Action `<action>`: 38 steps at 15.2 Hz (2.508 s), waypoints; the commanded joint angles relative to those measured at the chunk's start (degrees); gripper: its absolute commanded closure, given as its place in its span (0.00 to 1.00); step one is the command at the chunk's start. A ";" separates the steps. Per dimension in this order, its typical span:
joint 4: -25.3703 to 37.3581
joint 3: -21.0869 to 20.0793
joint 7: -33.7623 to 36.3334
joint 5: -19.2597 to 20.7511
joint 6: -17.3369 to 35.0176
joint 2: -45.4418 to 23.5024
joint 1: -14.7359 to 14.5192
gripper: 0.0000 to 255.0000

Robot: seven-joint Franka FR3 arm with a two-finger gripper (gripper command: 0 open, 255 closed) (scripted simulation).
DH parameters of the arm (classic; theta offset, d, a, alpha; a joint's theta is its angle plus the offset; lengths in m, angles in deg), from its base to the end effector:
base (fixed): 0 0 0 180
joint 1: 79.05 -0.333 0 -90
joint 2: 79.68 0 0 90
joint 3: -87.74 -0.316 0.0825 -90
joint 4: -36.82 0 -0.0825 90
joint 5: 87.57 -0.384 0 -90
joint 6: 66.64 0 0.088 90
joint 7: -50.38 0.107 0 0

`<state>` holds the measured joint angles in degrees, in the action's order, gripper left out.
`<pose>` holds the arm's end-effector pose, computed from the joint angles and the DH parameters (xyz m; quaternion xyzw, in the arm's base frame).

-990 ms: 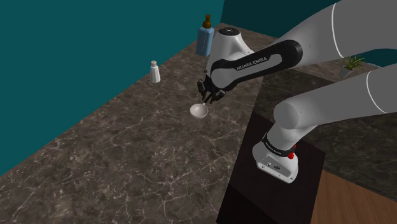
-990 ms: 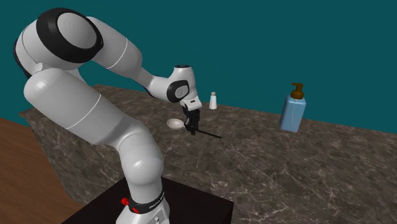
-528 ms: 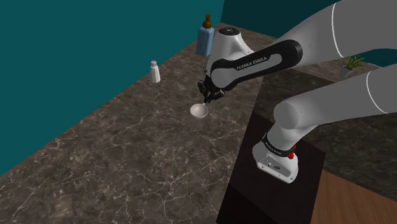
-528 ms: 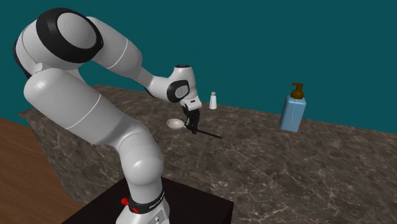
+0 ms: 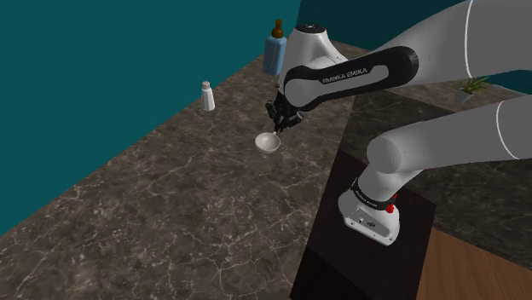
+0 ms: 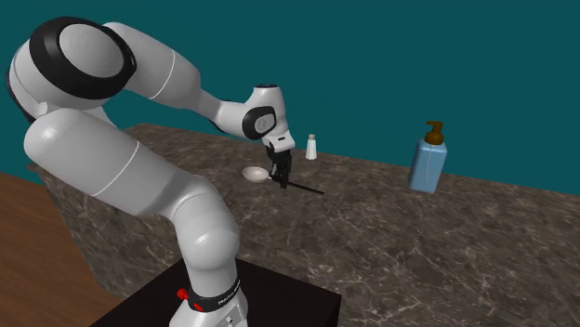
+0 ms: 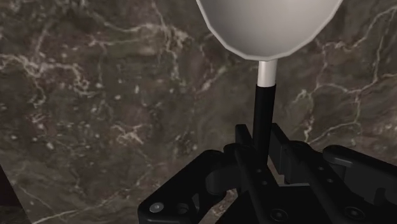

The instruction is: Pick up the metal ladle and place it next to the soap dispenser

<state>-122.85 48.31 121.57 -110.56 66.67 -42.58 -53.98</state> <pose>0.3506 0.0704 0.3627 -0.7798 0.6216 -0.0736 0.0032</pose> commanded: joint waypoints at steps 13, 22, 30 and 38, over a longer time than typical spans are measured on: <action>6.99 5.29 -0.71 2.70 -13.51 6.53 -0.29 1.00; 12.64 7.95 -0.90 4.60 -20.94 8.31 0.24 1.00; 18.33 9.91 -0.97 6.19 -27.03 8.70 0.89 1.00; 24.61 11.50 -0.95 7.64 -32.78 8.15 1.65 1.00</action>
<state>-98.99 59.68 120.50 -103.00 34.75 -34.54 -52.31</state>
